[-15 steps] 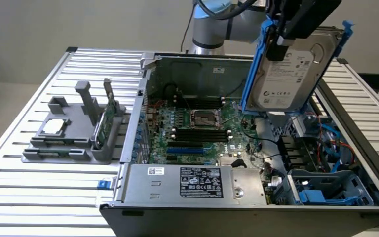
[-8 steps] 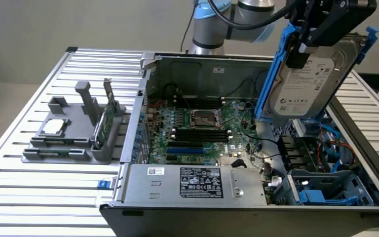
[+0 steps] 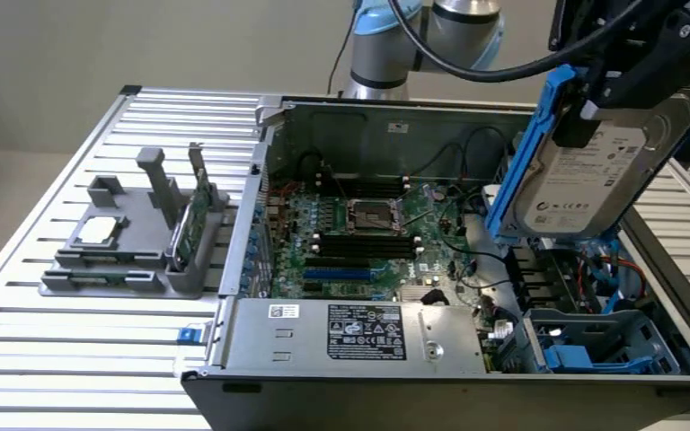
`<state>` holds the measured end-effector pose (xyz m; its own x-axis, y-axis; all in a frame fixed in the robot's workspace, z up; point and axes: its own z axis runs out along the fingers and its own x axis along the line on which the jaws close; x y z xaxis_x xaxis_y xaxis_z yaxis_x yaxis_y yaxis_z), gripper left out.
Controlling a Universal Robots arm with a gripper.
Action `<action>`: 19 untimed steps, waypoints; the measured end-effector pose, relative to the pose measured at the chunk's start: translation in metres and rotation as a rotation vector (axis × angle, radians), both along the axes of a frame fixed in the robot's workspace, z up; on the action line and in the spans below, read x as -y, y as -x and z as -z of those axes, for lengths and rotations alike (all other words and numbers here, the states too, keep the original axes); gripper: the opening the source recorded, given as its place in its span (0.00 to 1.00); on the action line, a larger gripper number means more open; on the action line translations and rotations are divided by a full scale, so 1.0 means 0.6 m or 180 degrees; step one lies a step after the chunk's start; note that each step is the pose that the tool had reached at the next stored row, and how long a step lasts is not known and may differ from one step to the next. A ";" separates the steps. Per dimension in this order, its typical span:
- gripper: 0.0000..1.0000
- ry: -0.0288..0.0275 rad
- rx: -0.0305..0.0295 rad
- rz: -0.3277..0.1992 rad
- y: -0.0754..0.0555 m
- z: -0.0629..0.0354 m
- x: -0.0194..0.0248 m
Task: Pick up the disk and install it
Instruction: 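Pick up the disk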
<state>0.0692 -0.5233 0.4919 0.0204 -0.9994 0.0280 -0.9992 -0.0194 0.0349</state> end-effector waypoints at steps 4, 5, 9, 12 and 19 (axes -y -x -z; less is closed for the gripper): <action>0.33 0.0000 -0.0002 0.0000 -0.008 0.000 0.0219; 0.33 0.0000 -0.0002 0.0000 -0.011 0.000 0.0271; 0.33 0.0000 -0.0002 0.0000 -0.022 0.000 0.0453; 0.33 0.0000 -0.0002 0.0000 -0.034 0.000 0.0573; 0.33 0.0000 -0.0002 0.0000 -0.062 0.000 0.0856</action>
<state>0.1062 -0.5746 0.4919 0.0205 -0.9994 0.0279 -0.9992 -0.0195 0.0356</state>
